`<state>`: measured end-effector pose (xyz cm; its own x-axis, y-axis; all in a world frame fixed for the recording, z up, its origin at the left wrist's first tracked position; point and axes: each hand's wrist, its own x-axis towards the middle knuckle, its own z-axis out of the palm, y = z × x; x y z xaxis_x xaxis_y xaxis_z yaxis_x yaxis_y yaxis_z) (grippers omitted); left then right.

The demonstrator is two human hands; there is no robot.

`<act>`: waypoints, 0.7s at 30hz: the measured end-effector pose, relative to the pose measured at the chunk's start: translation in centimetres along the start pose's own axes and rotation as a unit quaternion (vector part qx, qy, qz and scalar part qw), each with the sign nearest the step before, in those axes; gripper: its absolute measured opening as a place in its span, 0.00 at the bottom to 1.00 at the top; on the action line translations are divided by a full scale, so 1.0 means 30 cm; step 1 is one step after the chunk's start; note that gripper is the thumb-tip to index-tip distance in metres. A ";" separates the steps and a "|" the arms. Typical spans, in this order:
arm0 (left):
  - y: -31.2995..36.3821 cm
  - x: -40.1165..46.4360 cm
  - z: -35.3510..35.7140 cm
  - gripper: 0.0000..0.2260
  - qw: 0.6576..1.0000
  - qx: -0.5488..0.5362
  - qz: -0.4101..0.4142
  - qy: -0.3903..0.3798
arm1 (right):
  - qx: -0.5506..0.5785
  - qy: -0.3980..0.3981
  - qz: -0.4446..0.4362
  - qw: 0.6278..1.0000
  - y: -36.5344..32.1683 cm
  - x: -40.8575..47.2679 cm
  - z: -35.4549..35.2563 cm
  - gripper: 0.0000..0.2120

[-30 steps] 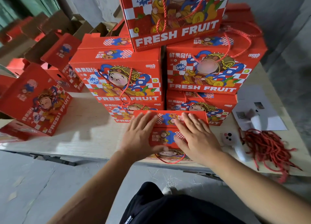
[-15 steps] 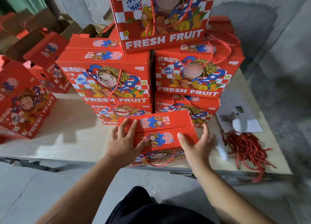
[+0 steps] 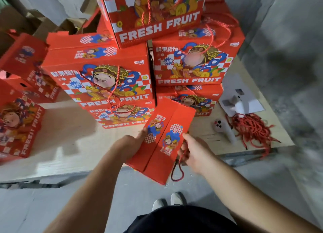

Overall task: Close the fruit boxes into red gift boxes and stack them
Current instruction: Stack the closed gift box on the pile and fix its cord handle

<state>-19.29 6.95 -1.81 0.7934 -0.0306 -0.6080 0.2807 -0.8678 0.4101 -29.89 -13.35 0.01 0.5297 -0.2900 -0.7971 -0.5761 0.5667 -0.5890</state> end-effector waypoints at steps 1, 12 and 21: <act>-0.001 -0.026 0.019 0.42 0.989 -0.129 -0.027 -0.062 | 0.013 -0.009 -0.001 1.000 -0.028 -0.015 0.002 0.15; 0.131 -0.251 -0.011 0.02 0.850 -0.365 0.379 0.036 | 0.002 -0.203 -0.096 0.974 -0.062 -0.198 0.219 0.17; 0.096 -0.387 -0.202 0.12 0.825 -0.060 0.443 0.346 | 0.047 -0.197 -0.115 0.973 -0.235 -0.243 0.234 0.18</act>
<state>-24.40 7.81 10.55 0.8228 -0.3005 0.4824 -0.5561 -0.6003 0.5747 -25.34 -9.81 10.91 0.8457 -0.1097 -0.5222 -0.3645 0.5960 -0.7155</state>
